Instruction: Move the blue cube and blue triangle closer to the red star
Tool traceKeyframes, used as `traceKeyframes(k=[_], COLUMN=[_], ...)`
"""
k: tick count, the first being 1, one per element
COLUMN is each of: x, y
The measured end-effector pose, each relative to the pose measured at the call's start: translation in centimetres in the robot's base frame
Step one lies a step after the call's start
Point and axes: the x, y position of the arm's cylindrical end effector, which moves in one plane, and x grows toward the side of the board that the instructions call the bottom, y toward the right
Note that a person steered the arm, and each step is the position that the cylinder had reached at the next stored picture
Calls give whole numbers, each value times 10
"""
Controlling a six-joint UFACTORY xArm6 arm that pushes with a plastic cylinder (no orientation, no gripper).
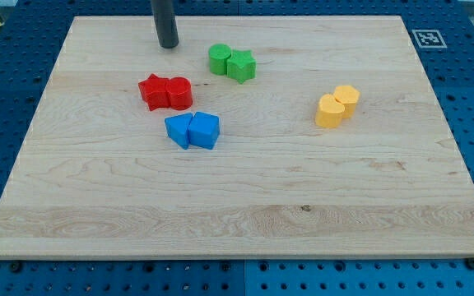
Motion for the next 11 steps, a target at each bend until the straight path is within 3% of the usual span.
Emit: traceKeyframes(k=[1,2,4,6,7,11], x=[4,57,87,177,200,205], y=[0,6,88,128,122,97])
